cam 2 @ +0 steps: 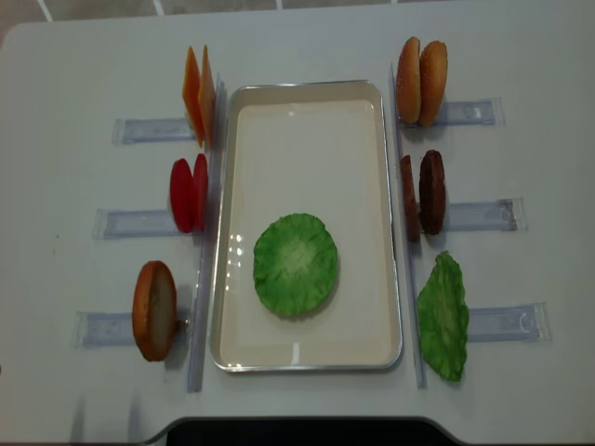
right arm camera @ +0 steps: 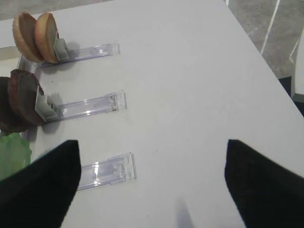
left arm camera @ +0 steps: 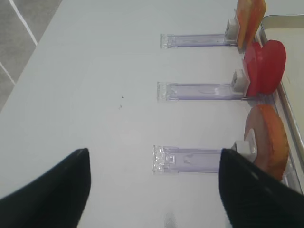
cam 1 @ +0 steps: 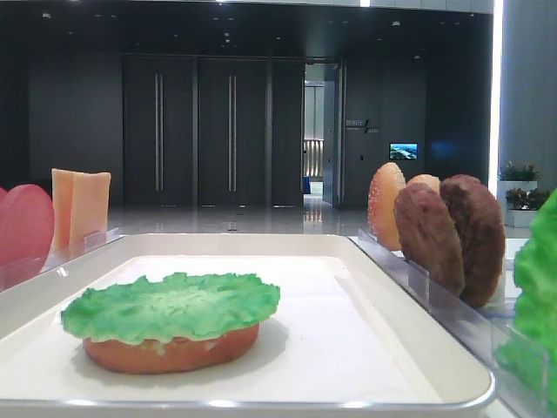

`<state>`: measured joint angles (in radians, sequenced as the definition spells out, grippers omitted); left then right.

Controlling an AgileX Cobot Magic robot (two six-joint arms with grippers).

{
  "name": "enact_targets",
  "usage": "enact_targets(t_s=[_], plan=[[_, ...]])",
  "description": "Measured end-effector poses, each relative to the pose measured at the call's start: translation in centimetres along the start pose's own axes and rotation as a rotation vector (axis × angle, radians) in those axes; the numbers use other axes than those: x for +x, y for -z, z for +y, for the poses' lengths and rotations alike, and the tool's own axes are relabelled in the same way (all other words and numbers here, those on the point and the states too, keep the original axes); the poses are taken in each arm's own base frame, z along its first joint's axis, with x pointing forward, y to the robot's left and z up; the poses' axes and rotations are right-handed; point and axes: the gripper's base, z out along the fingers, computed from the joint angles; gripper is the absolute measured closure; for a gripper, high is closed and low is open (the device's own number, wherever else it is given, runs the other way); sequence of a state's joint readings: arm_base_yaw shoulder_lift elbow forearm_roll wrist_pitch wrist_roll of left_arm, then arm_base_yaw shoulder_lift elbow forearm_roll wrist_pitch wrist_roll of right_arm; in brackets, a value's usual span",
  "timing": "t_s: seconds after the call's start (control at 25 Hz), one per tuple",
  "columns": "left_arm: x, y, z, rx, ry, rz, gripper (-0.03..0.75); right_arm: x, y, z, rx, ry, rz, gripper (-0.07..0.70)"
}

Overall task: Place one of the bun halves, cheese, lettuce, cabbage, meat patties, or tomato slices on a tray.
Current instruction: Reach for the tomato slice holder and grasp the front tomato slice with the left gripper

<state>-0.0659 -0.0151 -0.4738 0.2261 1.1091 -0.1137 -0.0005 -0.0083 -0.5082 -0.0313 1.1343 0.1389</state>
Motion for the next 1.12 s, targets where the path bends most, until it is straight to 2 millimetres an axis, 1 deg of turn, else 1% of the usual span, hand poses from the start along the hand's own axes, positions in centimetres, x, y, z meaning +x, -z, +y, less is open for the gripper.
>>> enact_targets(t_s=[0.92,1.12], plan=[[0.0,-0.1,0.0,0.000,-0.001,0.005,0.076,0.0,0.0,0.0,0.000,0.000,0.000,0.047],[-1.2,-1.6,-0.4,0.003,-0.023,0.159,0.076,0.0,0.0,0.0,0.000,-0.001,0.000,0.047]])
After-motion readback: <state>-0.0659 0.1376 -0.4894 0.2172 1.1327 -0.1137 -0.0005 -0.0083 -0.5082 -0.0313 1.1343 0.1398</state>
